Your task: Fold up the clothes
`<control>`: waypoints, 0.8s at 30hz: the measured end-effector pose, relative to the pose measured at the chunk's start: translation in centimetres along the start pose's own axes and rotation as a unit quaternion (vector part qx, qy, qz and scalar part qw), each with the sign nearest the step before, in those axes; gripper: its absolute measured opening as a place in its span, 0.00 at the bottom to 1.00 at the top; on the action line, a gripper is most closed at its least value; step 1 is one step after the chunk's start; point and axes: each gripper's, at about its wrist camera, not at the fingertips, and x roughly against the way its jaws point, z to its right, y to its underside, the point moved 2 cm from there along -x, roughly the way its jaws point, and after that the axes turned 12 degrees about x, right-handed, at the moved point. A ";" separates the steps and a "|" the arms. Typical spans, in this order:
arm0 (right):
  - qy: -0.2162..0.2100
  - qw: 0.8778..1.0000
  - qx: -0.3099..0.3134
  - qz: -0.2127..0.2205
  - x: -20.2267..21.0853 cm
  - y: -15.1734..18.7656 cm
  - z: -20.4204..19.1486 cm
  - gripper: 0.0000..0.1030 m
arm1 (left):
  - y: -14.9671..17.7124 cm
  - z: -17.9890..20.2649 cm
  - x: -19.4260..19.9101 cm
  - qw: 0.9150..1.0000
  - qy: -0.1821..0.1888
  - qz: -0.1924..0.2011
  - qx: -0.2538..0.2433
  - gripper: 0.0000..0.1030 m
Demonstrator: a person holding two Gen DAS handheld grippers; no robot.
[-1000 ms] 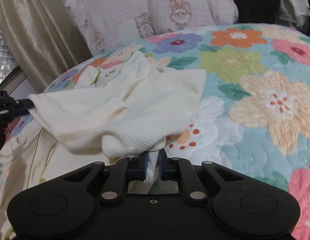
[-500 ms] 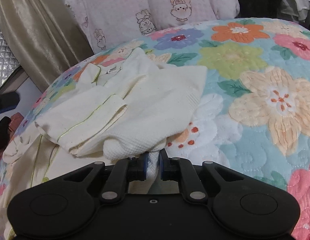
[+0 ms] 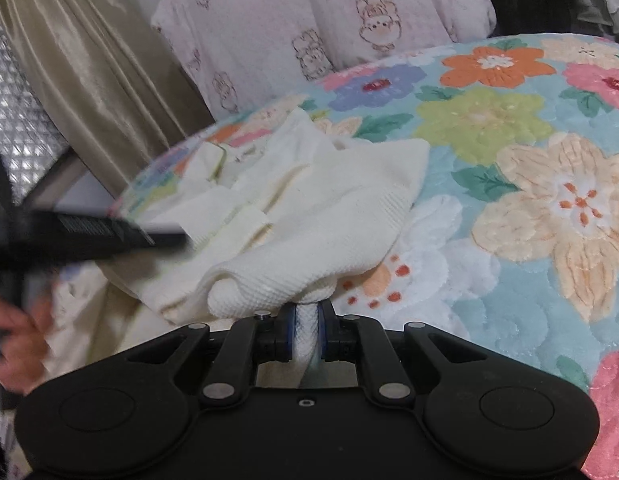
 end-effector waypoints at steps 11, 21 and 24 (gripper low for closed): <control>0.004 1.000 -0.015 -0.017 -0.4 0.4 0.6 0.12 | -3.5 -7.9 4.0 0.982 -0.138 0.080 0.098 0.00; -0.057 0.998 -0.019 0.008 0.8 -0.1 1.5 0.12 | -0.8 -2.7 3.4 1.000 -0.013 0.001 -0.015 0.08; -0.058 0.998 -0.020 0.010 0.8 -0.2 1.3 0.12 | 0.8 0.1 2.4 0.997 0.015 -0.026 -0.070 0.37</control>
